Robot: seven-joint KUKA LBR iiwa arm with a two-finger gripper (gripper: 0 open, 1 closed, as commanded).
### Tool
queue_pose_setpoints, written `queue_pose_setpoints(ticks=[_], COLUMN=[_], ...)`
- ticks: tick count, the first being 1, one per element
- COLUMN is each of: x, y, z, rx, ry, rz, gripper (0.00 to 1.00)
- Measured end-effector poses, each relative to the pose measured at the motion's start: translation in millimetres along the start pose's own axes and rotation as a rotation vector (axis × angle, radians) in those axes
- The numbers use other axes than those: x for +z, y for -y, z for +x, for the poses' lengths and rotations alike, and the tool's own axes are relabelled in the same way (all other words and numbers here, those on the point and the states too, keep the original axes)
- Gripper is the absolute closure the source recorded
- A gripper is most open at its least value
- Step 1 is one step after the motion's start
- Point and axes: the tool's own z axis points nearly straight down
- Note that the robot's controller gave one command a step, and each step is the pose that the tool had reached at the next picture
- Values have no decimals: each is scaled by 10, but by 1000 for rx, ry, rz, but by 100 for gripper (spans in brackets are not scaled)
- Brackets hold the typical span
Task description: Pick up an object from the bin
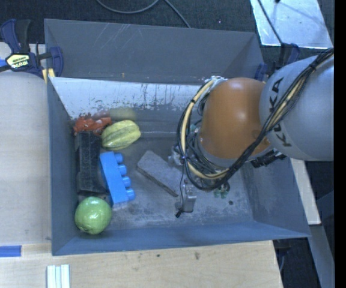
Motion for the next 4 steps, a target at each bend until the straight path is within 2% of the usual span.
queue_pose_setpoints(ticks=[1, 2, 3, 4], x=[-44, 406, 758, 798], y=[3, 14, -13, -542], z=[-19, -360, -373, -464], rx=[2, -46, -40, 98], ry=[8, 16, 10, 23], rz=[-1, -1, 0, -5], gripper=[0, 0, 0, 100])
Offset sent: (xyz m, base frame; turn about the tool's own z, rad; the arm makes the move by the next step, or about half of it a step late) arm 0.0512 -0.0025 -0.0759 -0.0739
